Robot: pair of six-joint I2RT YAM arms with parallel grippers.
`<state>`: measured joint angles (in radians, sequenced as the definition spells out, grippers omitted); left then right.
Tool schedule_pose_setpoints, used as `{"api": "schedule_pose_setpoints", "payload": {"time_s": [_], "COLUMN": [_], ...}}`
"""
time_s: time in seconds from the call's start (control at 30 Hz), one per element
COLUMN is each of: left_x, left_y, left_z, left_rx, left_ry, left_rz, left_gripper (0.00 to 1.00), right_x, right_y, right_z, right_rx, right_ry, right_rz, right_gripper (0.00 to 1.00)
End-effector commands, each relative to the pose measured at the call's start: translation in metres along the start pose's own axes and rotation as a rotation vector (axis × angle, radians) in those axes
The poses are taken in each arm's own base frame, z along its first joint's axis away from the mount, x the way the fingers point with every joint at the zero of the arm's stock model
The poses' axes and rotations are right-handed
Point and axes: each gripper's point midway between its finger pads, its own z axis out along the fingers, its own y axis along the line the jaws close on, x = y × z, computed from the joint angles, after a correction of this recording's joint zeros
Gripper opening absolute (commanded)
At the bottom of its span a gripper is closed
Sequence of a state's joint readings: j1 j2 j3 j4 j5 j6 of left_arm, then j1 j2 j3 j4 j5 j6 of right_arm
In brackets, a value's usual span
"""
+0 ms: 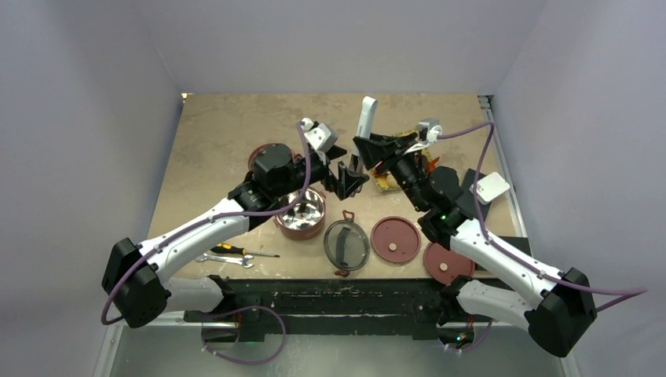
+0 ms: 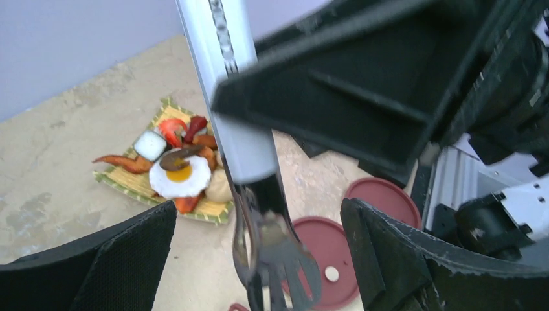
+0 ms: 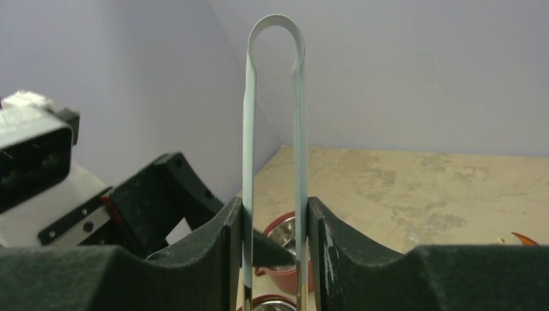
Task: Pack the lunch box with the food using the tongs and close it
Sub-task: Pick up the clamp at the center of the board.
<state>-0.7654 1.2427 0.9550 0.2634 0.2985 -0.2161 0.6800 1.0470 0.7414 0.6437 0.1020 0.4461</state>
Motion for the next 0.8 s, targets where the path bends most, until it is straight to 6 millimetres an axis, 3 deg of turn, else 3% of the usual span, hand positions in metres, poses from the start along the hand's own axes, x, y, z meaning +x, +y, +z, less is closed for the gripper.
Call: {"api": "schedule_pose_setpoints", "payload": {"time_s": [0.0, 0.1, 0.33, 0.53, 0.63, 0.77], "left_x": [-0.03, -0.02, 0.004, 0.023, 0.032, 0.038], "left_y": [0.0, -0.002, -0.001, -0.005, -0.004, 0.002], "left_z": [0.019, 0.03, 0.031, 0.016, 0.012, 0.011], "left_rx": [-0.014, -0.005, 0.001, 0.021, 0.014, -0.017], "left_ry": [-0.083, -0.041, 0.049, 0.089, 0.103, 0.124], "left_rz": [0.069, 0.102, 0.187, 0.245, 0.239, 0.236], "left_gripper": [0.99, 0.86, 0.4, 0.09, 0.0, 0.0], "right_x": [-0.011, -0.01, 0.001, 0.018, 0.018, 0.019], "right_y": [0.016, 0.018, 0.012, 0.005, 0.008, 0.001], "right_z": [-0.005, -0.008, -0.012, -0.016, -0.017, -0.016], "right_rx": [-0.059, -0.062, -0.016, 0.048, 0.049, 0.092], "right_ry": [-0.028, -0.017, 0.058, 0.174, 0.198, 0.198], "right_rz": [0.046, 0.061, 0.077, 0.114, 0.129, 0.135], "right_gripper": [0.37, 0.38, 0.43, 0.61, 0.67, 0.71]}}
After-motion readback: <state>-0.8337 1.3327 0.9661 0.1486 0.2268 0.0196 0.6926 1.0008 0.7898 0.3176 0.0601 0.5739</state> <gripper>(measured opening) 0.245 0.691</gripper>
